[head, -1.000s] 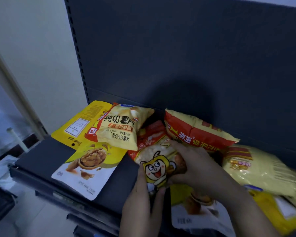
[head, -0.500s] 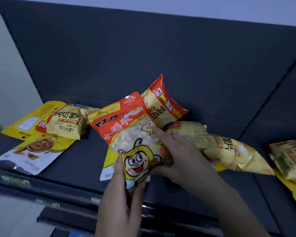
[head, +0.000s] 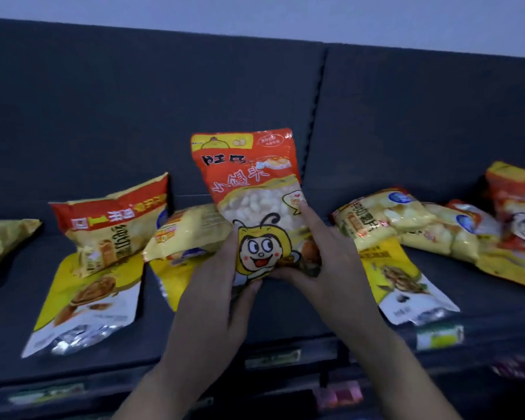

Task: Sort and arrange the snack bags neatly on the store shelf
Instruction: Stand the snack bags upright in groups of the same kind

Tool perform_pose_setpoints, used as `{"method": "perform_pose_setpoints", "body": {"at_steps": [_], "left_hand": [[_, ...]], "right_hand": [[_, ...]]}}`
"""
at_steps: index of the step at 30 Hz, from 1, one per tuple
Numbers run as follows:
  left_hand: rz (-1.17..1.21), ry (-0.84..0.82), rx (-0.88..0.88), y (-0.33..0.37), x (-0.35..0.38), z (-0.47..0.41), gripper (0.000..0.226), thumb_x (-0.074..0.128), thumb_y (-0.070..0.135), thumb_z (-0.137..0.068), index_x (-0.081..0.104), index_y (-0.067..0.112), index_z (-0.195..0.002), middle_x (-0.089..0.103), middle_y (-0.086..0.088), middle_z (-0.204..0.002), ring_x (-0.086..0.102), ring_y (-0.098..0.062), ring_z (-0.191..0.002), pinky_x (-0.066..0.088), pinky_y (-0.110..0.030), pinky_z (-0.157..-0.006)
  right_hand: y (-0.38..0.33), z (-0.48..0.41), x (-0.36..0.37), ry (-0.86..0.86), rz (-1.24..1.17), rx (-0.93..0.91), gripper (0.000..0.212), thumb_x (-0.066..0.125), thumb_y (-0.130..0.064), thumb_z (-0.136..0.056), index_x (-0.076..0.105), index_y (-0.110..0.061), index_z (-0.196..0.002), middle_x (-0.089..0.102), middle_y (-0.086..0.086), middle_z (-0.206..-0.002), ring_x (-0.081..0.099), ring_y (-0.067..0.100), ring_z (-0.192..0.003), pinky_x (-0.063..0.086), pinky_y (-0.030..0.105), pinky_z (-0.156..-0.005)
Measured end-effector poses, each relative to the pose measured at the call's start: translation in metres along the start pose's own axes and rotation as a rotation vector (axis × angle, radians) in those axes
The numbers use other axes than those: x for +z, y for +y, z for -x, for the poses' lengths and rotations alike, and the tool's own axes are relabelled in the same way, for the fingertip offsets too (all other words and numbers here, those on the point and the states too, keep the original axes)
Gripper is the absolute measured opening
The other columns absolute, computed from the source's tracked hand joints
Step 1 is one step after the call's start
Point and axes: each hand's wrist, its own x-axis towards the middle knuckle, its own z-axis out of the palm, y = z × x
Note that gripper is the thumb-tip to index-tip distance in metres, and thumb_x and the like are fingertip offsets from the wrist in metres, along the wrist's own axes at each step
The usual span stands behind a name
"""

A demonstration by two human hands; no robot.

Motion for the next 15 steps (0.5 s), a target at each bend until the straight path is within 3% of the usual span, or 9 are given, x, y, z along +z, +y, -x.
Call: {"method": "perform_pose_setpoints", "body": {"at_steps": [4,7,9,12,14,15], "left_hand": [[0.062,-0.085,0.151,0.019,0.046,-0.031,0.065,0.044,0.039,-0.092,0.018,0.020,-0.149,0.039,0.023,-0.122,0.045,-0.006,-0.110,0.038,-0.019,-0.087],[0.082,-0.182,0.215,0.030,0.083,-0.058,0.064,0.042,0.038,-0.092,0.021,0.015,-0.148,0.057,0.002,-0.121,0.048,-0.010,-0.106,0.037,-0.020,-0.086],[0.113,-0.252,0.242,0.037,0.105,-0.078,0.065,0.040,0.041,-0.093,0.021,0.016,-0.149,0.059,-0.001,-0.118,0.050,-0.011,-0.102,0.040,-0.022,-0.080],[0.134,-0.319,0.300,0.053,0.139,-0.113,0.068,0.047,0.038,-0.092,0.021,0.015,-0.149,0.062,0.000,-0.107,0.052,-0.014,-0.093,0.044,-0.028,-0.076],[0.103,-0.330,0.344,0.066,0.160,-0.136,0.069,0.052,0.032,-0.087,0.027,0.008,-0.146,0.065,-0.005,-0.104,0.056,-0.016,-0.092,0.045,-0.028,-0.075],[0.088,-0.349,0.379,0.073,0.170,-0.147,0.068,0.055,0.030,-0.086,0.030,0.006,-0.145,0.065,-0.007,-0.105,0.059,-0.020,-0.092,0.044,-0.026,-0.077]], "right_hand": [[0.042,0.010,-0.034,0.089,0.092,0.158,0.089,0.073,-0.044,-0.074,0.007,-0.048,-0.135,0.054,0.002,-0.104,0.038,0.013,-0.094,0.038,0.030,-0.084],[0.074,0.013,-0.055,0.152,0.172,0.249,0.092,0.076,-0.039,-0.073,0.013,-0.043,-0.141,0.054,0.000,-0.106,0.037,0.012,-0.095,0.031,0.026,-0.085],[0.095,0.009,-0.070,0.189,0.193,0.302,0.092,0.076,-0.040,-0.072,0.020,-0.034,-0.146,0.053,-0.004,-0.111,0.040,0.015,-0.104,0.030,0.023,-0.089],[0.125,-0.001,-0.092,0.255,0.218,0.352,0.090,0.071,-0.049,-0.070,0.028,-0.027,-0.146,0.058,0.001,-0.110,0.052,0.021,-0.107,0.040,0.037,-0.096],[0.143,-0.004,-0.105,0.297,0.240,0.380,0.089,0.072,-0.047,-0.070,0.030,-0.025,-0.146,0.056,-0.006,-0.111,0.054,0.023,-0.109,0.045,0.047,-0.093],[0.153,-0.005,-0.112,0.326,0.256,0.401,0.089,0.072,-0.047,-0.069,0.030,-0.026,-0.145,0.053,-0.009,-0.111,0.054,0.022,-0.111,0.044,0.046,-0.094]]}}
